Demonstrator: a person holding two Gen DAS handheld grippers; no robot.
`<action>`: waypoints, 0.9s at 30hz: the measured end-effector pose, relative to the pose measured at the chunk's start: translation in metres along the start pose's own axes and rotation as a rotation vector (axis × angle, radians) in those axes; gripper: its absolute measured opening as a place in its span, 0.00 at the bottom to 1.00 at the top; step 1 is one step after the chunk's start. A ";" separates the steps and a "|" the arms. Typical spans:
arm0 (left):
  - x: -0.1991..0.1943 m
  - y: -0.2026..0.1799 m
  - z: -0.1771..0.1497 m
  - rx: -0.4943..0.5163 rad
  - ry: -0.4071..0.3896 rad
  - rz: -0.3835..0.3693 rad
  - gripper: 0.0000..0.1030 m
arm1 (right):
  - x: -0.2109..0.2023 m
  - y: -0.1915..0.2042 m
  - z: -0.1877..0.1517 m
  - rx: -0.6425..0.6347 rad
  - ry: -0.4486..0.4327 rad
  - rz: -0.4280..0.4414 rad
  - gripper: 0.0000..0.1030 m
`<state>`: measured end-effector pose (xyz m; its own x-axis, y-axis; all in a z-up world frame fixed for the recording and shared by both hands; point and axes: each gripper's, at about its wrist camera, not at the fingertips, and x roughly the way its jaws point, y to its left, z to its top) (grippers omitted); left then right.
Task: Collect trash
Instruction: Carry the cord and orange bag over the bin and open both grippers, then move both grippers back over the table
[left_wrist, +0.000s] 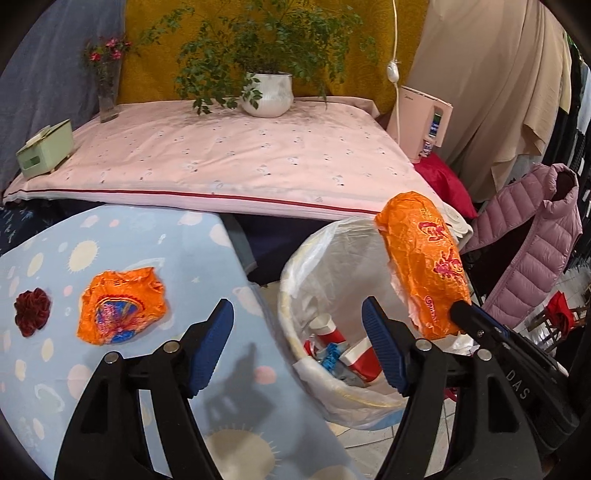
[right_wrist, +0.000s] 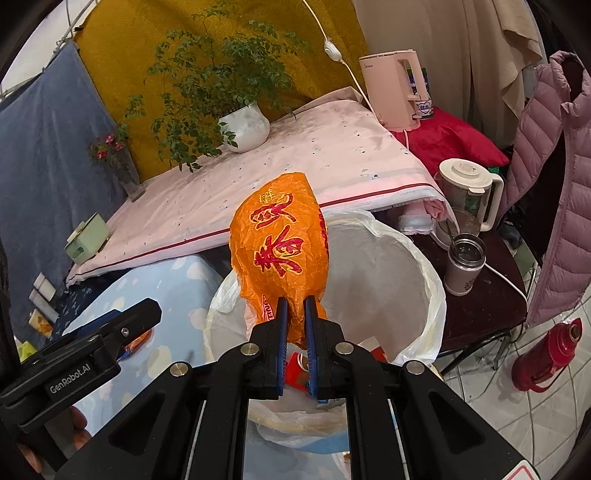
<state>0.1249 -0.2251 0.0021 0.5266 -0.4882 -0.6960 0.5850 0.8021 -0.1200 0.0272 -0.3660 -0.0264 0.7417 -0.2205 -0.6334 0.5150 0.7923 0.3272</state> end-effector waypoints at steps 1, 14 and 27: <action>-0.001 0.003 -0.001 -0.003 -0.001 0.008 0.66 | 0.001 0.001 0.000 -0.002 0.002 0.000 0.09; -0.011 0.051 -0.015 -0.076 0.004 0.111 0.67 | 0.011 0.027 -0.009 -0.041 0.019 0.002 0.28; -0.028 0.117 -0.033 -0.178 0.001 0.220 0.68 | 0.013 0.098 -0.025 -0.156 0.037 0.059 0.48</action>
<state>0.1578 -0.1063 -0.0154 0.6284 -0.2957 -0.7195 0.3393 0.9365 -0.0886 0.0759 -0.2770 -0.0203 0.7506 -0.1523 -0.6430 0.3962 0.8825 0.2535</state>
